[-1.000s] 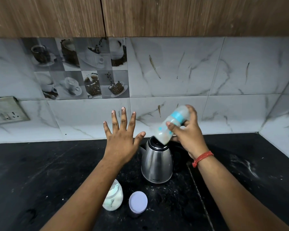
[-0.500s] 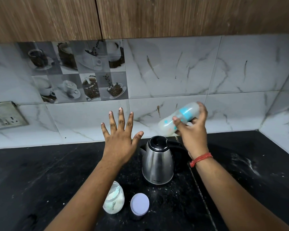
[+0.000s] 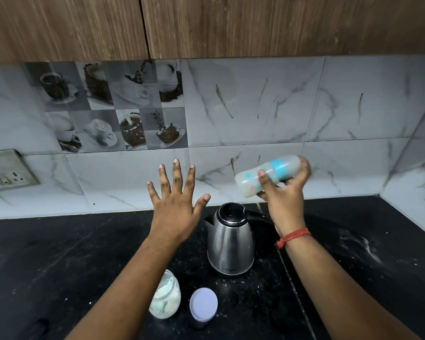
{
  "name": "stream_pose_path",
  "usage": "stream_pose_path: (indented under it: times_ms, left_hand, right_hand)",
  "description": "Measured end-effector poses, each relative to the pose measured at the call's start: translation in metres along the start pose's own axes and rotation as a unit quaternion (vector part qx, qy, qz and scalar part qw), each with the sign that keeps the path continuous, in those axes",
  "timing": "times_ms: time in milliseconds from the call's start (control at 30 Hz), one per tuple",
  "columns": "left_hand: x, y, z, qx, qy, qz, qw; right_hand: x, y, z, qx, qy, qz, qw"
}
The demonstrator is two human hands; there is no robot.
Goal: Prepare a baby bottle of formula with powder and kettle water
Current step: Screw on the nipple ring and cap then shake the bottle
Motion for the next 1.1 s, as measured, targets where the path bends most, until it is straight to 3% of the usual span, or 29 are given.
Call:
stream_pose_path:
  times_ms: [67,100,200,300,400,500,633,733,833,933,1033,1100]
  left_hand:
    - [0.000,0.001,0.001,0.006,0.000,-0.005,1.000]
    - [0.001,0.001,0.001,0.005,0.001,-0.003,1.000]
    - [0.002,0.002,-0.001,0.002,0.006,0.007,1.000]
    - [0.002,0.003,-0.002,0.010,0.003,0.000,1.000]
    - [0.004,0.005,-0.002,0.001,0.003,0.008,1.000]
    - [0.004,0.005,0.000,0.009,-0.002,0.003,1.000]
    - [0.005,0.005,0.001,0.005,0.004,0.010,1.000]
    - [0.005,0.004,0.002,0.013,0.002,0.000,1.000]
    - [0.006,0.003,0.003,0.008,0.003,0.004,1.000]
    - [0.005,0.001,0.006,0.018,-0.001,-0.008,1.000]
    - [0.006,0.000,0.007,0.006,-0.003,-0.004,1.000]
    - [0.005,-0.002,0.007,0.013,-0.002,-0.008,1.000]
  right_hand:
    - [-0.002,0.003,-0.012,-0.097,0.072,0.027,0.992]
    - [-0.002,0.004,-0.013,-0.119,0.072,0.040,0.989]
    - [0.006,0.006,-0.004,-0.035,0.001,0.029,0.999]
    - [0.004,0.009,-0.022,-0.093,0.081,0.027,0.992]
    - [0.009,0.011,-0.013,-0.023,0.026,0.019,0.999]
    - [0.004,0.018,-0.025,-0.109,0.103,0.049,0.987]
    - [0.006,0.016,-0.015,-0.049,0.053,0.044,0.996]
    - [0.000,0.015,-0.028,-0.125,0.125,0.070,0.982]
    - [0.006,0.012,-0.015,-0.024,0.052,0.040,0.998]
    - [0.000,0.012,-0.028,-0.104,0.131,0.058,0.984]
    - [0.003,0.012,-0.017,-0.044,0.066,0.037,0.996]
    - [0.001,0.016,-0.022,-0.101,0.104,0.061,0.988]
Point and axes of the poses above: each hand's wrist, its own x-axis towards the middle knuckle, its own z-axis out of the back of the hand, y = z × x, the point moved 7 cm from there along x, towards the middle knuckle, and after that the axes turned 7 degrees about -y, right-handed, at the moved point
